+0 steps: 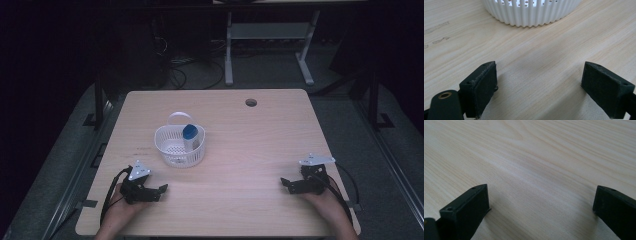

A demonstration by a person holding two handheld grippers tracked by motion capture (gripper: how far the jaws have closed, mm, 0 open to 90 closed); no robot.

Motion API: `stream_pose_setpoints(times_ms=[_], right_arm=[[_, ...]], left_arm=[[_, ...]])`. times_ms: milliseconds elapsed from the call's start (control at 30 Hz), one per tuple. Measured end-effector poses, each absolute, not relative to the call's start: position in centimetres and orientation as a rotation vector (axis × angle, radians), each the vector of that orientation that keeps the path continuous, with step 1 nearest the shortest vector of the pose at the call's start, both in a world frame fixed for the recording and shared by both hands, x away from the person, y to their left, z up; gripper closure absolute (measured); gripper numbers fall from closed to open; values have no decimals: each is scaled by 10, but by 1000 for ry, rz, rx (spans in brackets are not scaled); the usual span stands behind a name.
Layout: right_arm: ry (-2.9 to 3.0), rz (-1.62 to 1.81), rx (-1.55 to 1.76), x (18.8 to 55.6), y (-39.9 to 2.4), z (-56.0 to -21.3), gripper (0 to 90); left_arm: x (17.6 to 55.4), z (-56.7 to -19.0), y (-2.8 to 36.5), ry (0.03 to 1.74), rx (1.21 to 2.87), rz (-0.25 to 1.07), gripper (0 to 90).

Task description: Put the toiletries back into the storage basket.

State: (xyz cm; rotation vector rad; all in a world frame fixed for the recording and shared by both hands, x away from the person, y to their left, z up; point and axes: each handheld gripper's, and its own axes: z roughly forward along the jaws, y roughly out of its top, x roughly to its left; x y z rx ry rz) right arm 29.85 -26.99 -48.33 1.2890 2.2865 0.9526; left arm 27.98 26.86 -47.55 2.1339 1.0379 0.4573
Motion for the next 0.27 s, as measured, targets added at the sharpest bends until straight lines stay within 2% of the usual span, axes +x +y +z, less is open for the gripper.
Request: stream_pose_setpoints(times_ms=[267], right_arm=[[2274,949,1307,298,-270,-483,0]], left_arm=[[280,-475,278,997,2154,439,128]])
